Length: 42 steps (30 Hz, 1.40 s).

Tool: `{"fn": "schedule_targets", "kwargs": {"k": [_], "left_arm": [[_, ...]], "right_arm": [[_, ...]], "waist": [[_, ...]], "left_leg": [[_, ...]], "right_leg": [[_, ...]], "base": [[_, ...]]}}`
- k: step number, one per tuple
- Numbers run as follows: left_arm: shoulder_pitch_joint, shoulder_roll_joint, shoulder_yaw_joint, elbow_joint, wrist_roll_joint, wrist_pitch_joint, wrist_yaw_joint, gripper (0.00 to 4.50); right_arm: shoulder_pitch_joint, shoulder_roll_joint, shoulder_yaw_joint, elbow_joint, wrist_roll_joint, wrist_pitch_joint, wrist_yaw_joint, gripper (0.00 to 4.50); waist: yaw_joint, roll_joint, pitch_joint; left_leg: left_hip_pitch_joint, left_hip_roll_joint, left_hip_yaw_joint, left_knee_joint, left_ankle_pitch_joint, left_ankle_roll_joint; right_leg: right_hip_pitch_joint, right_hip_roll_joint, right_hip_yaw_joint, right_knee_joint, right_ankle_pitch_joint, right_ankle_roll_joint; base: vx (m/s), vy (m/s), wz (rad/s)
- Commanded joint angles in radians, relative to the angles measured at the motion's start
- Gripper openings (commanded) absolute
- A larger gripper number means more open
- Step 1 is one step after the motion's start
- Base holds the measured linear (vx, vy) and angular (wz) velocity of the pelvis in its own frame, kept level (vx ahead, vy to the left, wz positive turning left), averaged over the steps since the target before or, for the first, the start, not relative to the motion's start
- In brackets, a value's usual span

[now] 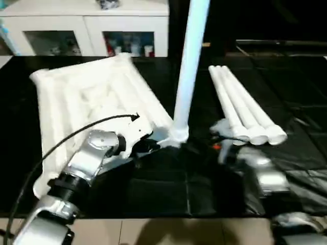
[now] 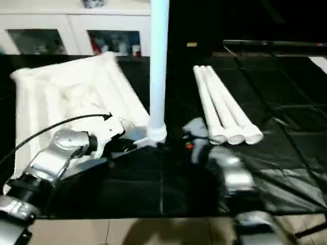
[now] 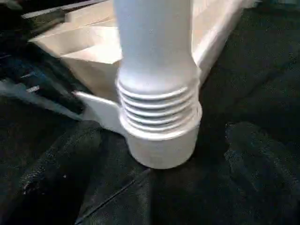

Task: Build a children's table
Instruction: Rotate leg to tighten

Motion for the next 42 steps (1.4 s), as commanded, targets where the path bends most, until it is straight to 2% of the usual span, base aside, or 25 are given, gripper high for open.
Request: {"fn": "schedule_targets", "kwargs": {"k": [1, 3, 8, 13, 15, 16, 20, 22, 24, 27, 30, 32, 40, 42], "left_arm": [[0.007, 0.016, -0.065, 0.019, 0.022, -0.037, -0.071, 0.0], [0.004, 0.027, -0.082, 0.033, 0.024, -0.074, -0.112, 0.0], [0.005, 0.04, -0.105, 0.03, 0.009, -0.117, -0.192, 0.0], [0.01, 0.055, -0.136, 0.009, 0.01, -0.146, -0.263, 0.0], [0.006, 0.057, -0.14, 0.013, 0.011, -0.156, -0.28, 0.0], [0.003, 0.058, -0.142, 0.017, 0.013, -0.163, -0.289, 0.0], [-0.002, 0.063, -0.149, 0.02, 0.013, -0.175, -0.316, 0.0], [-0.005, 0.065, -0.152, 0.023, 0.015, -0.182, -0.322, 0.0], [-0.006, 0.067, -0.152, 0.024, 0.016, -0.185, -0.324, 0.0], [-0.006, 0.069, -0.153, 0.027, 0.02, -0.19, -0.336, 0.0], [-0.008, 0.069, -0.152, 0.029, 0.021, -0.191, -0.339, 0.0], [-0.01, 0.069, -0.152, 0.033, 0.022, -0.192, -0.34, 0.0], [-0.013, 0.065, -0.149, 0.042, 0.011, -0.178, -0.34, 0.0], [-0.015, 0.043, -0.126, 0.045, -0.005, -0.13, -0.304, 0.0]], "right_arm": [[0.015, -0.026, 0.019, -0.057, 0.009, 0.032, 0.068, 4.49], [0.018, -0.058, 0.038, -0.087, 0.013, 0.049, 0.125, 4.49], [-0.007, -0.086, 0.071, -0.081, -0.007, 0.021, 0.178, 4.49], [-0.071, -0.076, 0.105, -0.027, -0.033, 0.005, 0.216, 4.49], [-0.085, -0.075, 0.122, -0.016, -0.035, 0.005, 0.249, 4.49], [-0.09, -0.075, 0.134, -0.014, -0.034, 0.01, 0.272, 4.49], [-0.106, -0.07, 0.163, 0.003, -0.037, 0.01, 0.315, 4.49], [-0.121, -0.063, 0.165, 0.031, -0.04, 0.0, 0.326, 4.15], [-0.126, -0.06, 0.165, 0.04, -0.039, -0.001, 0.33, 4.06], [-0.136, -0.058, 0.171, 0.06, -0.039, -0.001, 0.348, 3.73], [-0.136, -0.059, 0.175, 0.064, -0.037, 0.003, 0.358, 3.65], [-0.138, -0.059, 0.177, 0.068, -0.035, 0.004, 0.365, 3.32], [-0.124, -0.049, 0.168, 0.067, -0.021, 0.021, 0.382, 2.84], [-0.093, -0.033, 0.157, 0.043, -0.006, 0.05, 0.357, 2.83]], "waist": [[0.005, 0.009, -0.062], [0.009, 0.009, -0.062], [0.016, 0.005, -0.061], [0.028, 0.0, -0.063], [0.029, 0.003, -0.063], [0.03, -0.001, -0.066], [0.03, 0.001, -0.066], [0.03, 0.001, -0.066], [0.031, 0.004, -0.066], [0.031, 0.003, -0.068], [0.031, 0.002, -0.068], [0.032, 0.002, -0.068], [0.032, 0.004, -0.07], [0.032, 0.004, -0.07]], "left_leg": [[0.006, 0.007, 0.011, -0.048, -0.183, 0.075], [0.008, 0.008, 0.011, -0.047, -0.193, 0.074], [0.009, 0.01, 0.012, -0.048, -0.211, 0.06], [0.01, 0.011, 0.014, -0.046, -0.195, 0.056], [0.01, 0.011, 0.013, -0.045, -0.184, 0.058], [0.008, 0.01, 0.013, -0.043, -0.168, 0.064], [0.007, 0.01, 0.013, -0.042, -0.158, 0.072], [0.009, 0.01, 0.013, -0.042, -0.174, 0.07], [0.01, 0.011, 0.012, -0.043, -0.176, 0.065], [0.009, 0.01, 0.012, -0.042, -0.164, 0.065], [0.008, 0.01, 0.012, -0.04, -0.156, 0.072], [0.008, 0.01, 0.012, -0.04, -0.157, 0.073], [0.009, 0.009, 0.012, -0.038, -0.148, 0.074], [0.009, 0.009, 0.013, -0.038, -0.145, 0.075]], "right_leg": [[0.064, -0.031, 0.016, -0.061, 0.022, -0.279], [0.064, -0.03, 0.015, -0.061, 0.01, -0.277], [0.06, -0.035, 0.017, -0.062, -0.047, -0.275], [0.057, -0.035, 0.017, -0.058, -0.043, -0.275], [0.058, -0.035, 0.017, -0.055, -0.022, -0.276], [0.061, -0.034, 0.016, -0.051, 0.003, -0.28], [0.062, -0.035, 0.015, -0.049, 0.022, -0.284], [0.06, -0.037, 0.015, -0.052, -0.007, -0.284], [0.06, -0.038, 0.016, -0.051, -0.013, -0.286], [0.062, -0.037, 0.015, -0.048, 0.013, -0.289], [0.063, -0.036, 0.014, -0.046, 0.03, -0.294], [0.064, -0.037, 0.014, -0.047, 0.025, -0.293], [0.065, -0.036, 0.013, -0.044, 0.041, -0.299], [0.065, -0.035, 0.014, -0.044, 0.049, -0.301]], "base": [[0.0, 0.0, 0.0], [0.0, 0.0, 0.0], [0.0, 0.0, 0.0], [0.0, 0.0, 0.0], [0.0, 0.0, 0.0], [0.0, 0.0, 0.0], [0.0, 0.0, 0.0], [0.0, 0.0, 0.0], [0.0, 0.0, 0.0], [0.0, 0.0, 0.0], [0.0, 0.0, 0.0], [0.0, 0.0, 0.0], [0.0, 0.0, 0.0], [0.0, 0.0, 0.0]]}}
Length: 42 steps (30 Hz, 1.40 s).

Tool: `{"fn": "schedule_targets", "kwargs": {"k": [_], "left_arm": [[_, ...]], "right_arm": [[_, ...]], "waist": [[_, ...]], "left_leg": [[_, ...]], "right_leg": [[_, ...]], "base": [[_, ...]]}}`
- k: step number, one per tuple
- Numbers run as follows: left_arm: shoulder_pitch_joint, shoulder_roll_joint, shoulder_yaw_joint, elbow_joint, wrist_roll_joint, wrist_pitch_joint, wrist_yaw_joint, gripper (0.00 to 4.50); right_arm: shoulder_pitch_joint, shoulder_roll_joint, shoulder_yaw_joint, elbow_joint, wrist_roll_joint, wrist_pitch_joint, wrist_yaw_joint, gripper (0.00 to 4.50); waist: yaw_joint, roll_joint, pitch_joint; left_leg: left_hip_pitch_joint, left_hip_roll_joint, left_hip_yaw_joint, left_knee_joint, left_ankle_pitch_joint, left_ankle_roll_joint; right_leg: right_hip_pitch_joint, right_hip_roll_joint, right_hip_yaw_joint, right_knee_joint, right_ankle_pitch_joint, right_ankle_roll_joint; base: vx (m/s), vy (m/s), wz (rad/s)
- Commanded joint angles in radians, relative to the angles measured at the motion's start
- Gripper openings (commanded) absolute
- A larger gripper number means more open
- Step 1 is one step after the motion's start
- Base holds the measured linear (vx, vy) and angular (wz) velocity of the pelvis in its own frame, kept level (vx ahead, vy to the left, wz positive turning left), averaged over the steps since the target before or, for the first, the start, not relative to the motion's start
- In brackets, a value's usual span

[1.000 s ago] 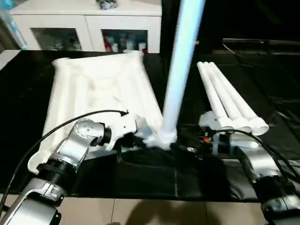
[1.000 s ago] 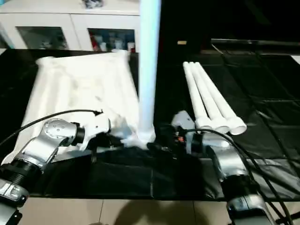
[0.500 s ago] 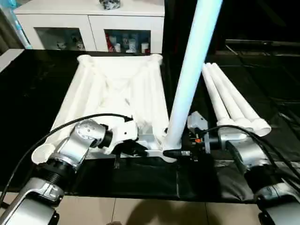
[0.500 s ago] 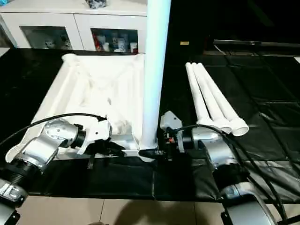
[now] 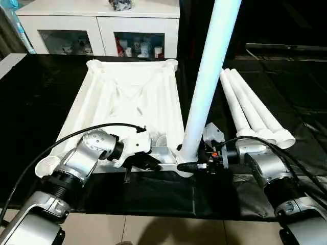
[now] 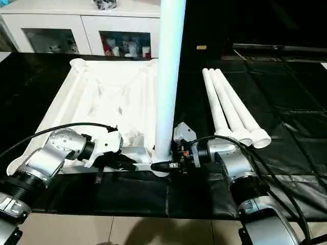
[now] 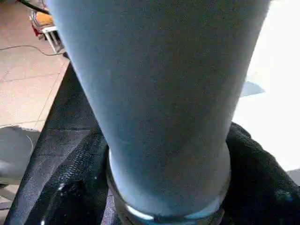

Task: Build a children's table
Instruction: Rotate leg to tighten

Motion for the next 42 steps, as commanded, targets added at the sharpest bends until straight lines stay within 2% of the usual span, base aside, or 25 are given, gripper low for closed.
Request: {"fn": "schedule_targets", "kwargs": {"k": [1, 3, 5, 6, 7, 9, 11, 13, 14, 16, 17, 19, 23, 25, 26, 29, 30, 31, 33, 36, 37, 39, 40, 42], "left_arm": [[0.005, -0.025, -0.025, 0.018, 0.009, 0.042, 0.008, 0.0], [0.001, -0.05, 0.001, 0.019, -0.01, 0.082, 0.049, 0.0], [-0.003, -0.09, 0.042, 0.014, -0.037, 0.146, 0.118, 0.0], [-0.003, -0.09, 0.042, 0.014, -0.037, 0.146, 0.118, 0.0], [-0.006, -0.121, 0.069, 0.003, -0.043, 0.191, 0.188, 0.0], [-0.006, -0.163, 0.099, -0.016, -0.041, 0.252, 0.284, 0.0], [-0.004, -0.19, 0.116, -0.033, -0.033, 0.295, 0.346, 0.0], [-0.003, -0.215, 0.131, -0.051, -0.025, 0.339, 0.397, 0.0], [-0.002, -0.247, 0.147, -0.071, -0.013, 0.384, 0.461, 0.0], [-0.002, -0.281, 0.16, -0.094, 0.002, 0.427, 0.53, 0.0], [-0.003, -0.294, 0.163, -0.104, 0.004, 0.444, 0.554, 0.0], [-0.006, -0.317, 0.165, -0.121, 0.019, 0.467, 0.607, 0.0], [-0.009, -0.348, 0.179, -0.144, 0.005, 0.496, 0.641, 0.0], [-0.004, -0.347, 0.17, -0.153, 0.011, 0.501, 0.641, 0.0], [0.003, -0.334, 0.162, -0.149, 0.014, 0.489, 0.628, 0.0], [0.007, -0.325, 0.157, -0.148, 0.016, 0.48, 0.618, 0.0], [0.013, -0.31, 0.153, -0.146, 0.017, 0.466, 0.601, 0.0], [0.016, -0.301, 0.15, -0.142, 0.018, 0.452, 0.589, 0.0], [0.02, -0.263, 0.138, -0.12, 0.025, 0.401, 0.549, 0.0], [0.019, -0.234, 0.135, -0.101, 0.025, 0.373, 0.52, 0.0], [0.019, -0.216, 0.129, -0.091, 0.025, 0.353, 0.492, 0.0], [0.018, -0.202, 0.122, -0.082, 0.026, 0.33, 0.467, 0.0], [0.016, -0.178, 0.109, -0.066, 0.021, 0.283, 0.416, 0.0], [0.016, -0.161, 0.1, -0.059, 0.02, 0.261, 0.385, 0.0]], "right_arm": [[0.029, 0.022, -0.007, -0.026, 0.024, 0.035, -0.022, 2.83], [0.045, 0.052, -0.028, -0.025, 0.024, 0.045, -0.103, 2.83], [0.068, 0.101, -0.057, -0.02, 0.02, 0.068, -0.233, 2.83], [0.068, 0.101, -0.057, -0.02, 0.02, 0.068, -0.233, 2.83], [0.072, 0.152, -0.079, -0.003, 0.018, 0.081, -0.343, 2.83], [0.058, 0.227, -0.114, 0.034, 0.022, 0.098, -0.487, 2.83], [0.041, 0.275, -0.133, 0.063, 0.02, 0.104, -0.579, 2.83], [0.022, 0.312, -0.146, 0.095, 0.011, 0.095, -0.656, 2.83], [-0.002, 0.351, -0.168, 0.134, 0.002, 0.095, -0.753, 2.83], [-0.027, 0.38, -0.185, 0.176, -0.01, 0.087, -0.845, 2.83], [-0.034, 0.388, -0.191, 0.188, -0.016, 0.085, -0.872, 2.83], [-0.043, 0.402, -0.201, 0.203, -0.025, 0.087, -0.905, 2.83], [-0.047, 0.406, -0.209, 0.217, -0.031, 0.086, -0.92, 2.83], [-0.055, 0.406, -0.22, 0.232, -0.03, 0.076, -0.926, 2.83], [-0.058, 0.399, -0.223, 0.239, -0.033, 0.061, -0.924, 3.39], [-0.059, 0.394, -0.229, 0.242, -0.032, 0.055, -0.923, 3.59], [-0.056, 0.381, -0.236, 0.238, -0.03, 0.042, -0.912, 3.73], [-0.052, 0.371, -0.239, 0.233, -0.03, 0.037, -0.909, 3.88], [-0.029, 0.334, -0.261, 0.194, -0.007, 0.02, -0.867, 3.96], [0.006, 0.297, -0.258, 0.129, 0.013, 0.009, -0.777, 4.29], [0.026, 0.271, -0.257, 0.091, 0.028, 0.01, -0.727, 4.29], [0.041, 0.247, -0.251, 0.062, 0.033, 0.006, -0.683, 4.42], [0.068, 0.188, -0.229, 0.011, 0.034, -0.002, -0.579, 4.47], [0.079, 0.157, -0.212, -0.01, 0.028, -0.004, -0.527, 4.47]], "waist": [[-0.002, 0.003, -0.068], [-0.003, 0.002, -0.066], [-0.009, 0.005, -0.057], [-0.013, 0.002, -0.055], [-0.019, 0.004, -0.054], [-0.032, 0.005, -0.051], [-0.049, 0.002, -0.049], [-0.058, 0.002, -0.051], [-0.061, -0.001, -0.052], [-0.065, 0.002, -0.05], [-0.066, -0.002, -0.051], [-0.065, -0.001, -0.052], [-0.059, 0.001, -0.056], [-0.057, 0.002, -0.059], [-0.056, 0.008, -0.059], [-0.058, 0.006, -0.056], [-0.059, 0.005, -0.055], [-0.059, 0.01, -0.054], [-0.06, 0.007, -0.056], [-0.055, 0.008, -0.06], [-0.052, 0.008, -0.062], [-0.05, 0.008, -0.064], [-0.05, 0.009, -0.066], [-0.045, 0.006, -0.069]], "left_leg": [[0.009, 0.009, 0.013, -0.049, -0.145, 0.072], [0.008, 0.009, 0.013, -0.05, -0.158, 0.063], [0.011, 0.009, 0.009, -0.06, -0.235, 0.032], [0.012, 0.007, 0.008, -0.064, -0.264, 0.015], [0.01, 0.006, 0.004, -0.068, -0.276, 0.002], [0.012, 0.004, 0.002, -0.071, -0.302, -0.017], [0.006, 0.001, -0.003, -0.075, -0.314, -0.025], [0.008, 0.0, -0.004, -0.073, -0.333, -0.015], [0.007, 0.002, -0.003, -0.073, -0.323, -0.018], [0.006, -0.001, -0.004, -0.073, -0.319, -0.015], [0.006, 0.0, -0.003, -0.073, -0.32, -0.01], [0.011, 0.0, 0.0, -0.07, -0.316, -0.002], [0.009, 0.0, 0.004, -0.066, -0.283, 0.017], [0.004, -0.001, 0.004, -0.065, -0.243, 0.026], [0.005, -0.001, 0.004, -0.065, -0.241, 0.026], [0.005, -0.002, 0.005, -0.066, -0.261, 0.026], [0.006, -0.001, 0.004, -0.068, -0.278, 0.023], [0.007, 0.0, 0.002, -0.07, -0.293, 0.02], [0.007, 0.0, 0.002, -0.07, -0.299, 0.017], [0.007, 0.002, 0.004, -0.065, -0.255, 0.03], [0.005, 0.0, 0.005, -0.063, -0.22, 0.043], [0.006, 0.001, 0.006, -0.06, -0.212, 0.053], [0.005, 0.001, 0.006, -0.058, -0.198, 0.053], [0.0, -0.001, 0.006, -0.052, -0.16, 0.076]], "right_leg": [[0.058, -0.033, 0.015, -0.049, 0.046, -0.301], [0.058, -0.034, 0.016, -0.051, 0.019, -0.296], [0.054, -0.038, 0.016, -0.066, -0.129, -0.271], [0.055, -0.04, 0.017, -0.073, -0.203, -0.251], [0.056, -0.04, 0.018, -0.077, -0.255, -0.229], [0.049, -0.042, 0.019, -0.085, -0.323, -0.207], [0.051, -0.04, 0.016, -0.087, -0.37, -0.183], [0.048, -0.04, 0.015, -0.095, -0.398, -0.172], [0.047, -0.041, 0.017, -0.091, -0.38, -0.179], [0.046, -0.039, 0.015, -0.093, -0.381, -0.178], [0.044, -0.038, 0.015, -0.095, -0.372, -0.178], [0.042, -0.036, 0.016, -0.095, -0.341, -0.187], [0.044, -0.034, 0.019, -0.089, -0.251, -0.209], [0.05, -0.032, 0.017, -0.083, -0.18, -0.221], [0.049, -0.032, 0.017, -0.082, -0.172, -0.224], [0.05, -0.033, 0.017, -0.085, -0.19, -0.224], [0.049, -0.034, 0.016, -0.088, -0.219, -0.219], [0.047, -0.034, 0.016, -0.09, -0.244, -0.213], [0.047, -0.033, 0.017, -0.09, -0.243, -0.208], [0.052, -0.031, 0.019, -0.081, -0.14, -0.225], [0.056, -0.029, 0.018, -0.075, -0.065, -0.242], [0.056, -0.03, 0.016, -0.073, -0.041, -0.257], [0.058, -0.031, 0.017, -0.069, -0.022, -0.263], [0.062, -0.028, 0.015, -0.064, 0.047, -0.272]], "base": [[0.0, 0.0, 0.0], [0.0, 0.0, 0.0], [0.0, 0.0, 0.0], [0.0, 0.0, 0.0], [0.0, 0.0, 0.0], [0.0, 0.0, 0.0], [0.0, 0.0, 0.0], [0.0, 0.0, 0.0], [0.0, 0.0, 0.0], [0.0, 0.0, 0.0], [0.0, 0.0, 0.0], [0.0, 0.0, 0.0], [0.0, 0.0, 0.0], [0.0, 0.0, 0.0], [0.0, 0.0, 0.0], [0.0, 0.0, 0.0], [0.0, 0.0, 0.0], [0.0, 0.0, 0.0], [0.0, 0.0, 0.0], [0.0, 0.0, 0.0], [0.0, 0.0, 0.0], [0.0, 0.0, 0.0], [0.0, 0.0, 0.0], [0.0, 0.0, 0.0]]}}
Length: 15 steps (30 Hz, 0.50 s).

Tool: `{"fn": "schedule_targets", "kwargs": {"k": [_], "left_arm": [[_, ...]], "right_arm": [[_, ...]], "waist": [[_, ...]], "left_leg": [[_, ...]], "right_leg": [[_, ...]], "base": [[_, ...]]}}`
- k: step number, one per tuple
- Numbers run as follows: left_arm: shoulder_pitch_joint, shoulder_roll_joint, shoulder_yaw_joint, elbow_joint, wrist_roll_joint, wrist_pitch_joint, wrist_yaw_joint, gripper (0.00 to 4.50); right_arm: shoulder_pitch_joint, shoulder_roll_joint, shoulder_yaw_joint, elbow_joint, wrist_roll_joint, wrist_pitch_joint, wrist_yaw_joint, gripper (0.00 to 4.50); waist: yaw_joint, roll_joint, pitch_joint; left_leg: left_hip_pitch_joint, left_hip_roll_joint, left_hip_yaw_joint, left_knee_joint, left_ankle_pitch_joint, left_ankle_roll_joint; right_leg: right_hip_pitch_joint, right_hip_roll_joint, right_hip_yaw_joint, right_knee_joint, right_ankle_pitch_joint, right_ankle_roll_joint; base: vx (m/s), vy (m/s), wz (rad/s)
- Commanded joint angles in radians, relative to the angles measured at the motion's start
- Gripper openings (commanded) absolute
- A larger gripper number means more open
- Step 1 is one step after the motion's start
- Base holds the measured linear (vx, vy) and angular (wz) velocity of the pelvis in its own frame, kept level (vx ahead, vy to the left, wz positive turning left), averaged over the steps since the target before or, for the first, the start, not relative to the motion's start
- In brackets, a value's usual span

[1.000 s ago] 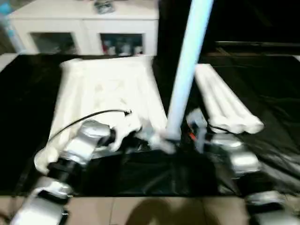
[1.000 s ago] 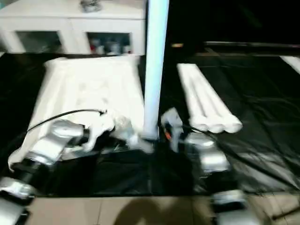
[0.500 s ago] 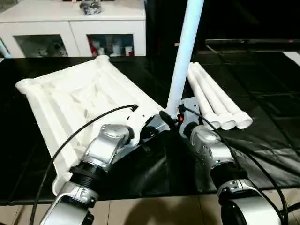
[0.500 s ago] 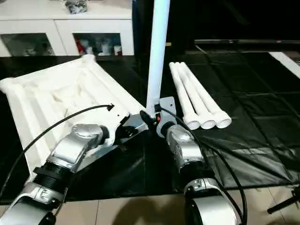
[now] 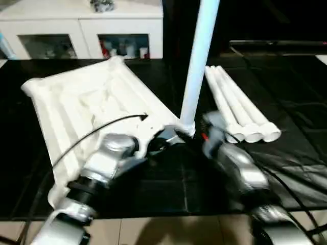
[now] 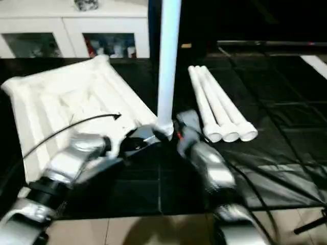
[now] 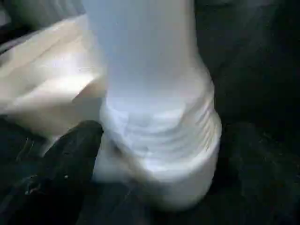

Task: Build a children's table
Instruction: Rotate leg to tighten

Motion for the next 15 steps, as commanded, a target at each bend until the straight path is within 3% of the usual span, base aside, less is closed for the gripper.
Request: {"fn": "schedule_targets", "kwargs": {"k": [1, 6, 9, 14, 15], "left_arm": [[-0.002, 0.036, -0.04, 0.01, -0.007, -0.06, -0.105, 0.0], [0.011, 0.103, -0.092, 0.017, -0.012, -0.142, -0.257, 0.0], [0.014, 0.12, -0.104, 0.021, -0.016, -0.161, -0.3, 0.0], [0.013, 0.171, -0.155, 0.041, -0.006, -0.236, -0.427, 0.0], [0.012, 0.173, -0.16, 0.042, -0.004, -0.241, -0.431, 0.0]], "right_arm": [[0.005, -0.073, 0.045, -0.078, -0.011, 0.002, 0.148, 4.47], [0.014, -0.191, 0.09, -0.153, 0.004, 0.003, 0.354, 4.47], [0.01, -0.215, 0.103, -0.167, 0.007, 0.002, 0.404, 4.47], [-0.035, -0.262, 0.179, -0.159, -0.016, -0.029, 0.548, 4.47], [-0.038, -0.262, 0.187, -0.158, -0.019, -0.031, 0.558, 4.47]], "waist": [[0.005, 0.003, -0.07], [0.017, 0.005, -0.065], [0.025, 0.008, -0.064], [0.037, 0.0, -0.066], [0.038, 0.003, -0.064]], "left_leg": [[0.001, 0.0, 0.01, -0.048, -0.153, 0.091], [0.006, 0.006, 0.013, -0.048, -0.184, 0.093], [0.01, 0.011, 0.015, -0.049, -0.196, 0.085], [0.01, 0.011, 0.015, -0.048, -0.197, 0.074], [0.01, 0.012, 0.015, -0.05, -0.2, 0.072]], "right_leg": [[0.071, -0.028, 0.014, -0.057, 0.055, -0.277], [0.069, -0.031, 0.014, -0.062, -0.024, -0.275], [0.063, -0.033, 0.012, -0.061, -0.041, -0.285], [0.064, -0.033, 0.012, -0.057, -0.05, -0.283], [0.062, -0.034, 0.012, -0.057, -0.059, -0.281]], "base": [[0.0, 0.0, 0.0], [0.0, 0.0, 0.0], [0.0, 0.0, 0.0], [0.0, 0.0, 0.0], [0.0, 0.0, 0.0]]}}
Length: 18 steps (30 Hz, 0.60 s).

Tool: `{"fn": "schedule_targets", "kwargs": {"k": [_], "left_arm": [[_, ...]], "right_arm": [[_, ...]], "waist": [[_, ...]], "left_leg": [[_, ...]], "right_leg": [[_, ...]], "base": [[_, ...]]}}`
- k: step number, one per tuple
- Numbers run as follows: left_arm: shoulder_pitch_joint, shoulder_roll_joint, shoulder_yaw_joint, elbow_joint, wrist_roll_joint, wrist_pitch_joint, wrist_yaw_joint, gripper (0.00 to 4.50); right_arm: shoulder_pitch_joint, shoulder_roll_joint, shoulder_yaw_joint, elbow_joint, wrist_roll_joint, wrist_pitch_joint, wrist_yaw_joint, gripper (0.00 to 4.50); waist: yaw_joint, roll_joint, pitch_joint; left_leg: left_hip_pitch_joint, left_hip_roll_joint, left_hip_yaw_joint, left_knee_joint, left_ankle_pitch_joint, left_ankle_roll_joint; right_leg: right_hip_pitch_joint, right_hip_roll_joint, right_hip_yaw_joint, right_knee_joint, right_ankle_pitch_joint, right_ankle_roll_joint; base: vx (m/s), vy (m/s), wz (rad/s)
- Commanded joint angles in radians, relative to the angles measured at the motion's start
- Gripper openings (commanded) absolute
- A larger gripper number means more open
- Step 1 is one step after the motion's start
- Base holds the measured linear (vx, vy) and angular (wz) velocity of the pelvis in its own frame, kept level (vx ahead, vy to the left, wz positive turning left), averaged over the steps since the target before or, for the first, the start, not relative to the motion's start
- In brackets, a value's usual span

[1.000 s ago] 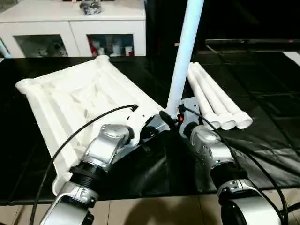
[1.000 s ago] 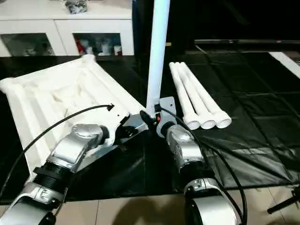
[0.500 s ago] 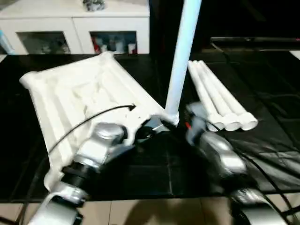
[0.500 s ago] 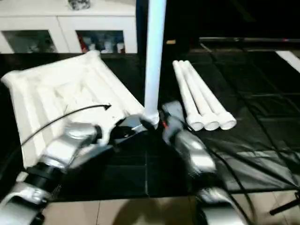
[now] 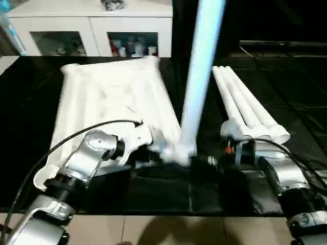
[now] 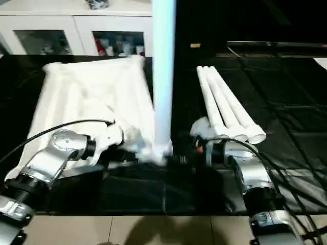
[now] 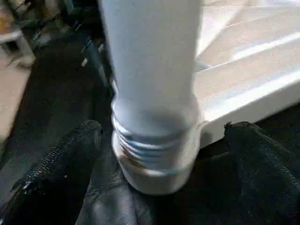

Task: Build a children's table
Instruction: Rotate leg to tighten

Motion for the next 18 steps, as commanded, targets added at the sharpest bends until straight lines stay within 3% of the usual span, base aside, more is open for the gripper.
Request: {"fn": "schedule_targets", "kwargs": {"k": [1, 4, 6, 8, 10, 18], "left_arm": [[0.005, 0.005, -0.07, 0.02, 0.037, -0.032, -0.059, 0.0], [0.004, 0.012, -0.085, 0.024, 0.044, -0.053, -0.082, 0.0], [0.001, 0.02, -0.097, 0.028, 0.053, -0.074, -0.104, 0.0], [-0.002, 0.024, -0.102, 0.035, 0.053, -0.089, -0.116, 0.0], [-0.002, 0.025, -0.104, 0.037, 0.052, -0.095, -0.122, 0.0], [-0.005, 0.028, -0.109, 0.05, 0.056, -0.117, -0.135, 0.0]], "right_arm": [[-0.03, -0.002, 0.037, -0.009, -0.022, -0.021, 0.055, 4.47], [-0.043, 0.005, 0.057, 0.001, -0.037, -0.025, 0.074, 4.47], [-0.059, 0.02, 0.067, 0.025, -0.038, -0.023, 0.086, 4.19], [-0.07, 0.027, 0.076, 0.038, -0.026, -0.014, 0.1, 4.12], [-0.074, 0.03, 0.081, 0.043, -0.025, -0.011, 0.11, 3.81], [-0.09, 0.046, 0.092, 0.079, -0.033, -0.018, 0.132, 3.27]], "waist": [[-0.004, 0.001, -0.064], [-0.001, 0.0, -0.065], [-0.002, -0.01, -0.066], [0.0, -0.005, -0.066], [0.001, -0.005, -0.066], [0.0, 0.0, -0.068]], "left_leg": [[0.009, 0.007, 0.013, -0.055, -0.204, 0.069], [0.011, 0.01, 0.014, -0.055, -0.201, 0.06], [0.008, 0.01, 0.015, -0.056, -0.193, 0.06], [0.01, 0.01, 0.015, -0.055, -0.193, 0.06], [0.01, 0.011, 0.016, -0.055, -0.193, 0.057], [0.01, 0.012, 0.016, -0.055, -0.196, 0.044]], "right_leg": [[0.058, -0.034, 0.018, -0.061, -0.068, -0.279], [0.057, -0.036, 0.018, -0.06, -0.079, -0.276], [0.06, -0.036, 0.017, -0.059, -0.07, -0.278], [0.058, -0.036, 0.016, -0.058, -0.077, -0.278], [0.058, -0.037, 0.015, -0.058, -0.077, -0.277], [0.06, -0.037, 0.012, -0.056, -0.069, -0.277]], "base": [[0.0, 0.0, 0.0], [0.0, 0.0, 0.0], [0.0, 0.0, 0.0], [0.0, 0.0, 0.0], [0.0, 0.0, 0.0], [0.0, 0.0, 0.0]]}}
